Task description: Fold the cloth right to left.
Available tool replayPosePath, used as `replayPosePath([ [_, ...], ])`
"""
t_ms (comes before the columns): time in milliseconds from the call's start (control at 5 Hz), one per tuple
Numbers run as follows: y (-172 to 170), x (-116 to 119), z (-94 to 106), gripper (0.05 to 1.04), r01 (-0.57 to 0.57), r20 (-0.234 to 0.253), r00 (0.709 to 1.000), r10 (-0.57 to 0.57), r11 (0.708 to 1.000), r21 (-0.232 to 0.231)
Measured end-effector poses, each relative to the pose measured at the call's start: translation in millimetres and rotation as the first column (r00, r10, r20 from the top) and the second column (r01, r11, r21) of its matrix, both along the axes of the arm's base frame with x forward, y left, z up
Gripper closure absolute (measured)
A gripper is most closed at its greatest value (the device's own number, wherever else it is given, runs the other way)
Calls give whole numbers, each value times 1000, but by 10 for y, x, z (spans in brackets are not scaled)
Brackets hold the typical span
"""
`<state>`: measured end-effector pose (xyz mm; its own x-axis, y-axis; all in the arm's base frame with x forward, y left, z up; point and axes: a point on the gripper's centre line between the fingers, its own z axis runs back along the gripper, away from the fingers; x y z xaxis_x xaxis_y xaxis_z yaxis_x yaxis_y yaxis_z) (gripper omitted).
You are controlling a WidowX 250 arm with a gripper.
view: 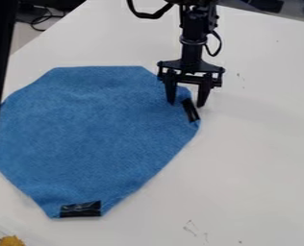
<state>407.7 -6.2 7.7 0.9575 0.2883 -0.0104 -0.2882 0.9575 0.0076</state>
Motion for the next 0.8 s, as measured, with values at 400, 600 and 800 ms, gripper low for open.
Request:
replayPosePath([
  [400, 13, -6, -3, 895, 6, -3, 1000, -6, 1000, 8],
  [600, 48, -117, 27, 1000, -39, -69, 997, 43, 998, 54],
  [800, 69, -198, 392, 1015, -130, -53, 989, 136, 987, 91],
])
